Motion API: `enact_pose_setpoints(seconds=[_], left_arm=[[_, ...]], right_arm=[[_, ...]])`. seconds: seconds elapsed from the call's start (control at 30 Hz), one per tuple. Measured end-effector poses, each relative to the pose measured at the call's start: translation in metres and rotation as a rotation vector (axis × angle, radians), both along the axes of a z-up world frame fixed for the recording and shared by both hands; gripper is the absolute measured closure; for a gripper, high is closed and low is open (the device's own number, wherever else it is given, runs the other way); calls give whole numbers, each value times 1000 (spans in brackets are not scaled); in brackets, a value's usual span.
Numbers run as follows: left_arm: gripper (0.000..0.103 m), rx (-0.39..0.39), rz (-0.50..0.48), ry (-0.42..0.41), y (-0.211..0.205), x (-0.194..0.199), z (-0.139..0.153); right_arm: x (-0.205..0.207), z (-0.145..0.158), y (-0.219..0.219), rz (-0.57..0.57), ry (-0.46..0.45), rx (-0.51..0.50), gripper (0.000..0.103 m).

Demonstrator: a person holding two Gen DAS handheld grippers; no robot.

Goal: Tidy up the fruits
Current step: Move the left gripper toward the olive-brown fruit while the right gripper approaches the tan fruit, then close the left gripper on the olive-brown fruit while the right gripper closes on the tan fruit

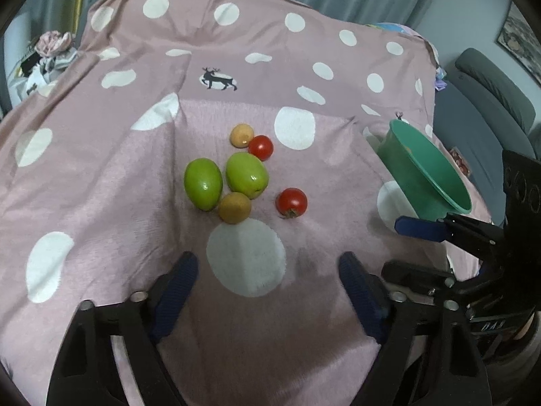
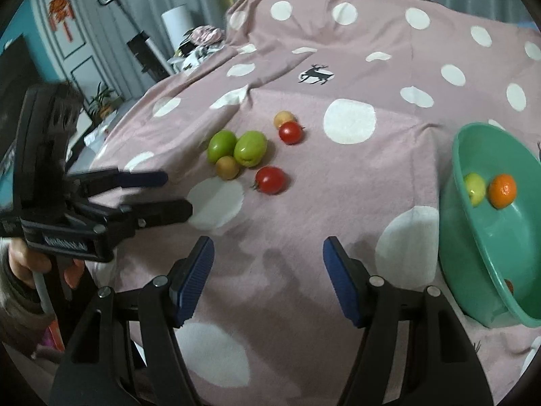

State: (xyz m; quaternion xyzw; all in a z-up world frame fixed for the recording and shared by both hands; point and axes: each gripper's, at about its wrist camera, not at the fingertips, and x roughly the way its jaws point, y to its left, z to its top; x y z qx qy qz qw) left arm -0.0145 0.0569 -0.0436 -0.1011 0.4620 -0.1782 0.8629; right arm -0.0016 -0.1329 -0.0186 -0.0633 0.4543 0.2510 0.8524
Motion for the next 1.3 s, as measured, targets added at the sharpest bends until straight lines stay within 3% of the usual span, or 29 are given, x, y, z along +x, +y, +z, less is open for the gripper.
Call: enact_pose_setpoints(seconds=[0.23, 0.3, 0.33, 0.57, 0.63, 0.67, 0.8, 1.1, 1.3], left_arm=[[32, -12, -17, 51, -1, 23, -9], [45, -6, -23, 71, -2, 32, -12], [46, 0, -25, 82, -3, 36, -15], [47, 77, -15, 100, -7, 56, -20], [55, 107, -31, 99, -11, 59, -21], [63, 127, -35, 100, -12, 60, -22], [74, 161, -37, 82, -11, 64, -24], [74, 73, -44, 47, -1, 45, -11], [74, 1, -29, 47, 13, 25, -6]], right_arm=[[23, 2, -8, -60, 24, 71, 36], [27, 2, -7, -56, 24, 86, 36], [28, 2, -7, -54, 25, 92, 36], [40, -4, -10, -47, 43, 119, 36], [44, -4, -10, -46, 48, 126, 36], [47, -4, -10, -46, 50, 131, 36], [57, -2, -4, -31, 55, 143, 37], [105, -2, 34, 2, 69, 113, 47], [148, -14, 77, 38, 53, -9, 56]])
